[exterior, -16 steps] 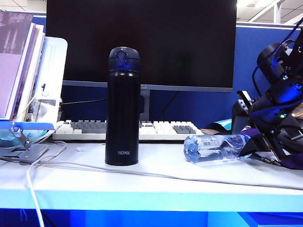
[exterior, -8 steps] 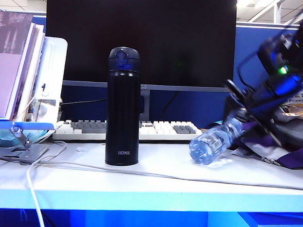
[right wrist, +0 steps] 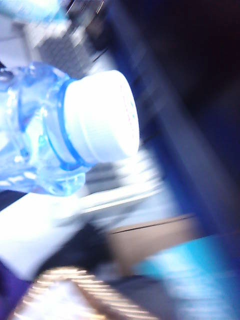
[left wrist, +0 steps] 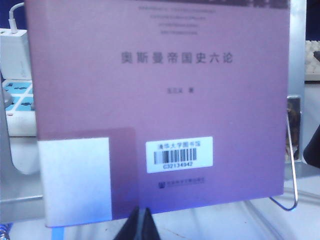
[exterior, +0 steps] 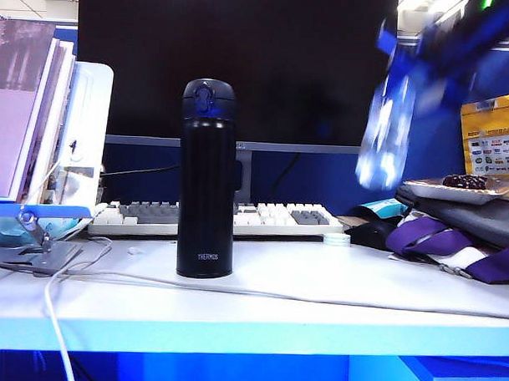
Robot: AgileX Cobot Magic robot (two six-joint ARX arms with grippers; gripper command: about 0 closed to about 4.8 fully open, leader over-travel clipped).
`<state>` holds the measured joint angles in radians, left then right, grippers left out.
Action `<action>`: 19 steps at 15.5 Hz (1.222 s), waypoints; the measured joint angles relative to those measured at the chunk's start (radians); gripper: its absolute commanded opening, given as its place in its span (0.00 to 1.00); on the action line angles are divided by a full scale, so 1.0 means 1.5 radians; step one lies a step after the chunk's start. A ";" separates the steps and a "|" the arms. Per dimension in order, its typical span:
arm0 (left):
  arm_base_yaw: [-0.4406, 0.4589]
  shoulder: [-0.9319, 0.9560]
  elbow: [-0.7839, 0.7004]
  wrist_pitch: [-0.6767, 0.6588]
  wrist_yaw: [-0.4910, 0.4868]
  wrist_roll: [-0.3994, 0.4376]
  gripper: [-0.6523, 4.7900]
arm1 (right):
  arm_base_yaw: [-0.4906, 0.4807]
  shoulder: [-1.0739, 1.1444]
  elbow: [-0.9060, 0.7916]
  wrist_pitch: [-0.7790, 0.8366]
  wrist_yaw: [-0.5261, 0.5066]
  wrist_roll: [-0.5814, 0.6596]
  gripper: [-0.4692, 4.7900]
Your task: Pick up the mineral water bottle and place it vertically to the right of the black thermos cup.
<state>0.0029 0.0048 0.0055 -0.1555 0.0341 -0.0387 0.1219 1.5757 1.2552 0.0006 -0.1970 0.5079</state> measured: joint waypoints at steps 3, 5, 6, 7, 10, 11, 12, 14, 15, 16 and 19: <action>0.000 0.000 0.000 0.000 0.000 0.000 0.11 | 0.000 -0.145 0.001 -0.024 0.014 -0.076 0.43; 0.000 0.000 0.000 0.000 0.000 0.000 0.11 | 0.000 -0.231 0.001 -0.042 0.023 -0.123 0.43; 0.000 0.000 0.000 0.000 0.000 0.000 0.11 | 0.000 -0.285 0.001 -0.070 0.033 -0.154 0.43; 0.000 0.000 0.000 0.000 0.000 0.000 0.11 | 0.000 -0.318 0.001 -0.081 0.040 -0.171 0.43; 0.000 0.000 0.000 0.000 0.000 0.000 0.11 | 0.000 -0.379 0.001 -0.112 0.043 -0.188 0.42; 0.000 0.000 0.000 0.000 0.000 0.000 0.11 | 0.005 -0.387 0.001 -0.121 0.043 -0.190 0.40; 0.000 0.000 0.000 0.000 0.000 0.000 0.11 | 0.026 -0.389 0.001 -0.124 0.050 -0.196 0.40; 0.000 0.000 0.000 0.000 0.000 0.000 0.11 | 0.055 -0.375 0.001 -0.123 0.063 -0.220 0.40; 0.000 0.000 0.000 0.000 0.000 0.000 0.11 | 0.076 -0.357 0.001 -0.121 0.081 -0.233 0.40; 0.000 0.000 0.000 0.000 0.000 0.000 0.11 | 0.101 -0.331 0.000 -0.115 0.114 -0.246 0.40; 0.000 0.000 0.000 0.000 0.000 0.000 0.11 | 0.152 -0.279 -0.026 -0.009 0.131 -0.269 0.40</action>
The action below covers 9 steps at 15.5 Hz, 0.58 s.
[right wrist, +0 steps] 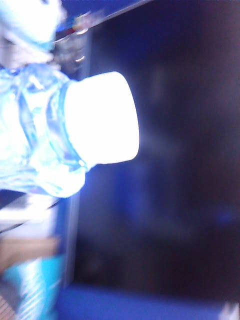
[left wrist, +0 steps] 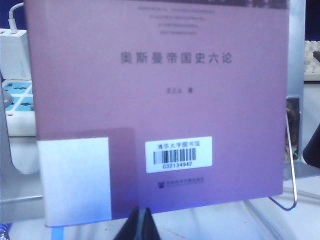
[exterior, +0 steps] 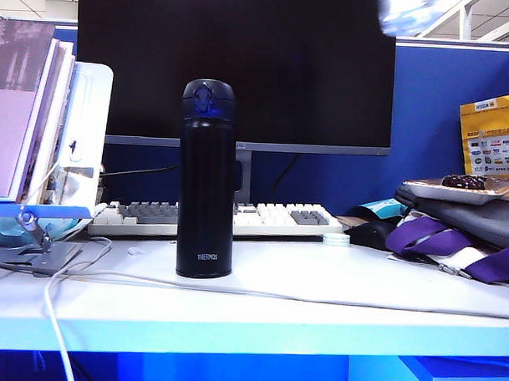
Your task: Pick up the mineral water bottle and place it vertically to the right of the black thermos cup.
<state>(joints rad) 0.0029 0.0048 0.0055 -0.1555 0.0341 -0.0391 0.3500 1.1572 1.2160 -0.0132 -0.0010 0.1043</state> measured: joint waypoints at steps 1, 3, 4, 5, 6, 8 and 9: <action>0.000 0.000 0.000 0.000 0.000 0.000 0.11 | 0.020 0.012 -0.021 0.053 0.020 -0.001 0.40; 0.000 0.000 0.000 0.000 0.000 0.000 0.11 | 0.048 0.033 -0.076 0.127 0.064 0.000 0.40; 0.000 0.000 0.000 0.000 0.000 0.000 0.11 | 0.059 0.040 -0.103 0.151 0.092 0.000 0.40; 0.000 0.000 0.000 0.000 0.000 0.000 0.11 | 0.071 0.052 -0.131 0.187 0.128 0.000 0.40; 0.000 0.000 0.000 0.000 0.000 0.000 0.11 | 0.086 0.076 -0.169 0.228 0.143 0.000 0.39; 0.000 0.000 0.000 0.000 0.000 0.000 0.11 | 0.103 0.099 -0.197 0.281 0.158 0.002 0.39; 0.000 0.000 0.000 0.000 0.000 0.000 0.11 | 0.109 0.111 -0.209 0.318 0.160 0.003 0.38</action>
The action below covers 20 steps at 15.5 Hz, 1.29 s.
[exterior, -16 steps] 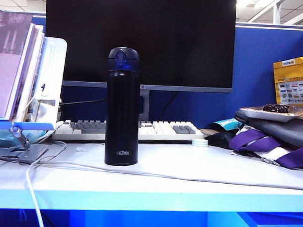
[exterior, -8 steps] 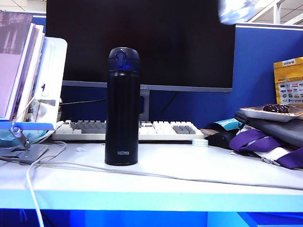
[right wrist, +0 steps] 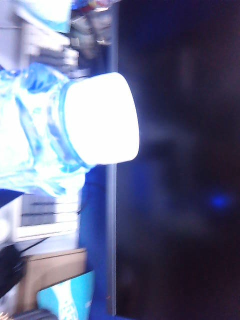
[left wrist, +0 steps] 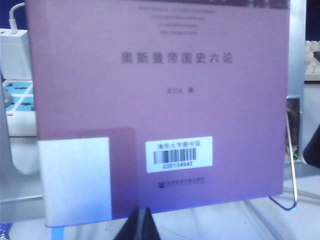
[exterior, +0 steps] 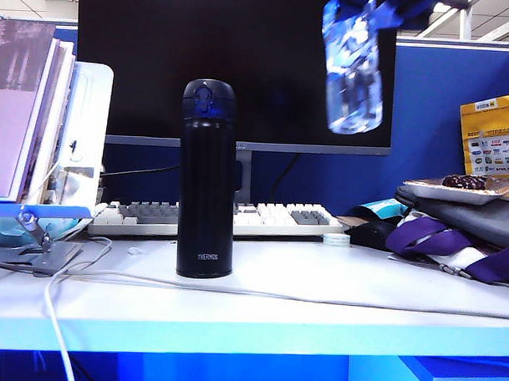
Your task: Pick up the mineral water bottle and place it vertically to the right of the black thermos cup.
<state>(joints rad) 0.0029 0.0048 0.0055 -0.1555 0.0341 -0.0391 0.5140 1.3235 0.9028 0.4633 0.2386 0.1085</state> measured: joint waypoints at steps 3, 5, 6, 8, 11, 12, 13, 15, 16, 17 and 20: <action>0.000 0.000 0.000 0.000 0.000 0.000 0.11 | 0.033 0.059 -0.048 0.119 0.036 0.012 0.38; 0.000 0.000 0.000 0.000 0.000 0.000 0.11 | 0.060 0.108 -0.059 0.158 0.056 0.014 0.38; 0.000 0.000 0.000 0.000 0.000 0.000 0.11 | 0.078 0.145 -0.066 0.192 0.069 0.014 0.38; 0.000 0.000 0.000 0.000 0.000 0.000 0.11 | 0.101 0.195 -0.065 0.240 0.105 0.014 0.38; 0.000 0.000 0.000 0.000 0.000 0.000 0.11 | 0.108 0.271 -0.065 0.312 0.176 0.015 0.37; 0.000 0.000 0.000 0.000 0.000 0.000 0.11 | 0.108 0.291 -0.065 0.316 0.190 0.017 0.37; 0.000 0.000 0.000 0.000 0.000 0.000 0.11 | 0.108 0.310 -0.065 0.321 0.191 0.023 0.37; 0.000 0.000 0.000 0.000 0.000 0.000 0.11 | 0.117 0.337 -0.065 0.348 0.189 0.029 0.37; 0.000 0.000 0.000 0.000 0.000 0.000 0.11 | 0.125 0.338 -0.065 0.358 0.188 0.030 0.37; 0.000 0.000 0.000 0.000 0.000 0.000 0.11 | 0.127 0.338 -0.064 0.363 0.187 0.030 0.37; 0.000 0.000 0.000 0.000 0.000 0.000 0.11 | 0.130 0.339 -0.064 0.365 0.176 0.030 0.37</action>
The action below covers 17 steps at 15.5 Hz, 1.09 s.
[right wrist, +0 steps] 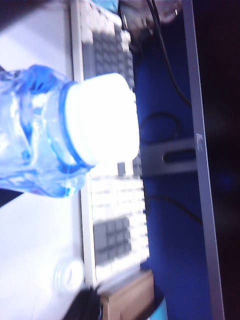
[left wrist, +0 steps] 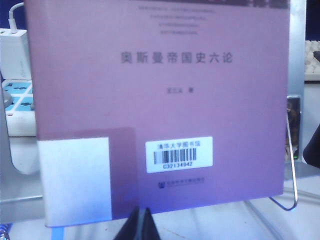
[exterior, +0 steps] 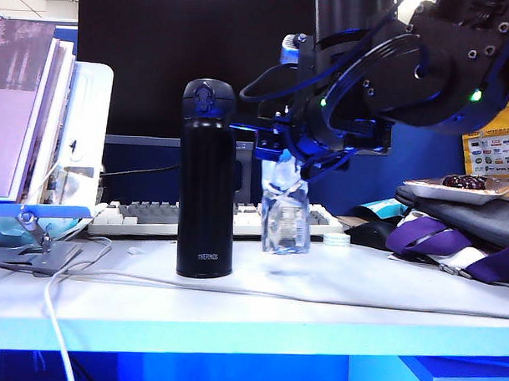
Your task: Pick up the mineral water bottle and place it vertically to the right of the black thermos cup.
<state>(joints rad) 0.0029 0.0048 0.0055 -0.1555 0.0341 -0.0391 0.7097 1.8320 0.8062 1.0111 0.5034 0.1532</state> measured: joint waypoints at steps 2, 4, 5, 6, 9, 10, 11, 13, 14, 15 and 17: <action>0.000 0.000 0.000 0.000 0.000 0.000 0.11 | 0.007 0.014 0.000 0.006 -0.005 0.004 0.37; 0.000 0.000 0.000 0.000 0.000 0.000 0.11 | 0.012 0.029 0.000 0.005 -0.009 0.005 0.37; 0.000 0.000 0.000 0.000 0.000 0.000 0.11 | 0.016 0.034 0.001 0.010 -0.009 0.005 0.37; 0.000 0.000 0.000 0.000 0.000 0.000 0.11 | 0.017 0.035 0.001 0.011 -0.010 0.005 0.37; 0.000 0.000 0.000 0.000 0.000 0.000 0.11 | 0.017 0.045 0.003 0.025 -0.018 0.016 0.37; 0.000 0.000 0.000 0.000 0.000 0.000 0.11 | 0.017 0.049 0.005 0.030 -0.018 0.016 0.43; 0.000 0.000 0.000 0.000 0.000 0.000 0.11 | 0.017 0.049 0.005 0.030 -0.020 0.017 0.51; 0.000 0.000 0.000 0.000 0.000 0.000 0.11 | 0.017 0.049 0.005 0.031 -0.043 0.018 0.55; 0.000 0.000 0.000 0.000 0.000 0.000 0.11 | 0.018 0.049 0.005 0.031 -0.047 0.018 0.55; 0.000 0.000 0.000 0.000 0.000 0.000 0.11 | 0.018 0.049 0.005 0.031 -0.048 0.018 0.55; 0.000 0.000 0.000 0.000 0.000 0.000 0.11 | 0.018 0.049 0.005 0.031 -0.049 0.018 0.61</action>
<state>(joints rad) 0.0029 0.0048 0.0055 -0.1555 0.0341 -0.0391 0.7361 1.9060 0.8139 1.0569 0.4301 0.1795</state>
